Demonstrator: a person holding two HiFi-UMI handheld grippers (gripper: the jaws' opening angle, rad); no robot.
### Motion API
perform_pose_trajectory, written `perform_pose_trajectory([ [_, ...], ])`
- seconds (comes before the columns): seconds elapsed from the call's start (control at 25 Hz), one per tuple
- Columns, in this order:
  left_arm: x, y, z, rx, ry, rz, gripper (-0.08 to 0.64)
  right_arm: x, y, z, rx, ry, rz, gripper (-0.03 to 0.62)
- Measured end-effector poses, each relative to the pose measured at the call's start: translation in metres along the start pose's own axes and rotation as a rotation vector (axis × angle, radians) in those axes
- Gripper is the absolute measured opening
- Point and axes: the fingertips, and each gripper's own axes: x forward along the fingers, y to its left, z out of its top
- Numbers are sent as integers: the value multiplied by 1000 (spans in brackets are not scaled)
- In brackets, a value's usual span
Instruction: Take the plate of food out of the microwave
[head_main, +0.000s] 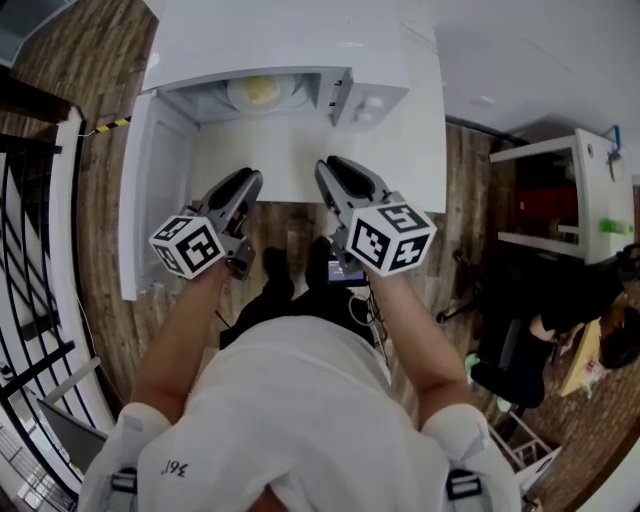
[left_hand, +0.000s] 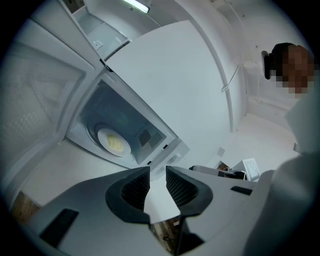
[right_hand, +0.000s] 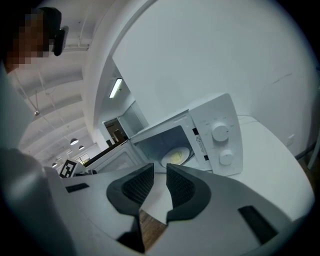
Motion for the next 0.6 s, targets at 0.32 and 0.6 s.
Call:
perform_pose_trajectory([
  [0.32, 38, 70, 18, -48, -15, 97, 83, 86, -30, -1, -28, 64, -50, 86],
  [0.6, 60, 116, 30, -70, 0, 156, 83, 143, -51, -8, -23, 115, -99, 101],
])
